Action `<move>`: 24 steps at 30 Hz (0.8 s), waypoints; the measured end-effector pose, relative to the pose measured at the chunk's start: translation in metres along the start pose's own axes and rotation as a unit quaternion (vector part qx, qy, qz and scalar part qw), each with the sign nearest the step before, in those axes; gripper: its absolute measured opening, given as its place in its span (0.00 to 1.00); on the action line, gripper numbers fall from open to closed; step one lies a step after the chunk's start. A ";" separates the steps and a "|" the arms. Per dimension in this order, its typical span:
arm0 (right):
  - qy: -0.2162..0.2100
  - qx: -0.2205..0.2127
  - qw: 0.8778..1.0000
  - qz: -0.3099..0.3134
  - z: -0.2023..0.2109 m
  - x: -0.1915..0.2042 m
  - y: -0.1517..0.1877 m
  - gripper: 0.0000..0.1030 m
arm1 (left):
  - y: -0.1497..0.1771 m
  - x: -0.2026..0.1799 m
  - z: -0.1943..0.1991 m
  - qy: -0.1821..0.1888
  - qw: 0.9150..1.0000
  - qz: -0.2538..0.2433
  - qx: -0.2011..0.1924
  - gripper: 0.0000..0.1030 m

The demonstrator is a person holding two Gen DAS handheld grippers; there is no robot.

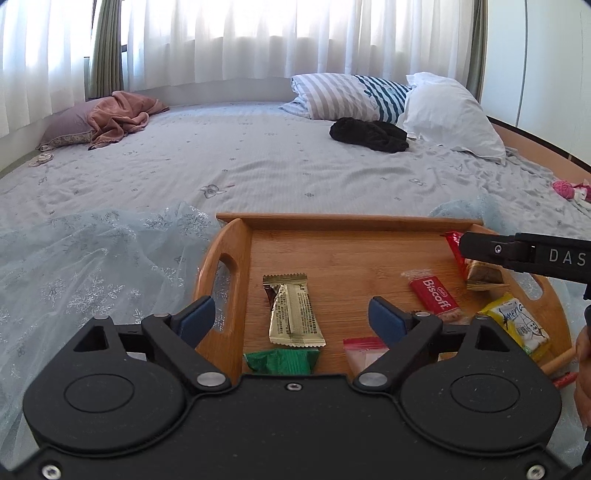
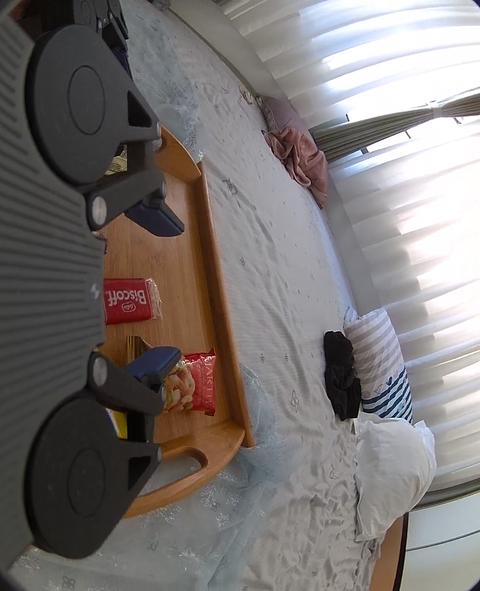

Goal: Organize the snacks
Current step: 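Withdraw both grippers and grasp the brown chocolate bar with the left gripper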

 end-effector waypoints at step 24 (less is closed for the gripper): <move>0.044 -0.060 0.993 0.093 0.096 -0.018 0.074 1.00 | 0.057 -0.023 0.087 0.021 1.000 0.010 -0.014 0.98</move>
Point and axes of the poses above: each gripper's, at about its wrist camera, not at the fingertips, and z roughly against the way its jaws point, x to its left, y to its underside, the point moved 3 cm from there along -z, roughly the way its jaws point, and after that the axes turned 2 degrees about -z, right-handed, at the moved point
